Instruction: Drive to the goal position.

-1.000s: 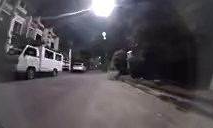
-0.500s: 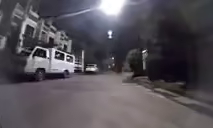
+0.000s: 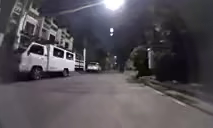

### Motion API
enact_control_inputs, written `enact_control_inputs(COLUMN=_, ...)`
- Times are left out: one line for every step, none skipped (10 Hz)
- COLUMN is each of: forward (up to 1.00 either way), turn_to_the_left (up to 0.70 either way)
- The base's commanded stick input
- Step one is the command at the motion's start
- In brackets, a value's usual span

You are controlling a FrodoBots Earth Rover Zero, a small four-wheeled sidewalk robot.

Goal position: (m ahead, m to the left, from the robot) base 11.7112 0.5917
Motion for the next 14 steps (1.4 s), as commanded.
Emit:
enact_control_inputs(forward=1.00, turn_to_the_left=0.00)
enact_control_inputs(forward=1.00, turn_to_the_left=-0.10)
enact_control_inputs(forward=1.00, turn_to_the_left=-0.26)
enact_control_inputs(forward=1.00, turn_to_the_left=-0.38)
enact_control_inputs(forward=1.00, turn_to_the_left=-0.40)
enact_control_inputs(forward=1.00, turn_to_the_left=-0.37)
enact_control_inputs(forward=1.00, turn_to_the_left=-0.15)
enact_control_inputs(forward=1.00, turn_to_the_left=0.00)
enact_control_inputs(forward=1.00, turn_to_the_left=0.00)
enact_control_inputs(forward=1.00, turn_to_the_left=0.00)
enact_control_inputs(forward=1.00, turn_to_the_left=0.00)
enact_control_inputs(forward=1.00, turn_to_the_left=0.00)
enact_control_inputs(forward=1.00, turn_to_the_left=0.00)
enact_control_inputs(forward=1.00, turn_to_the_left=0.00)
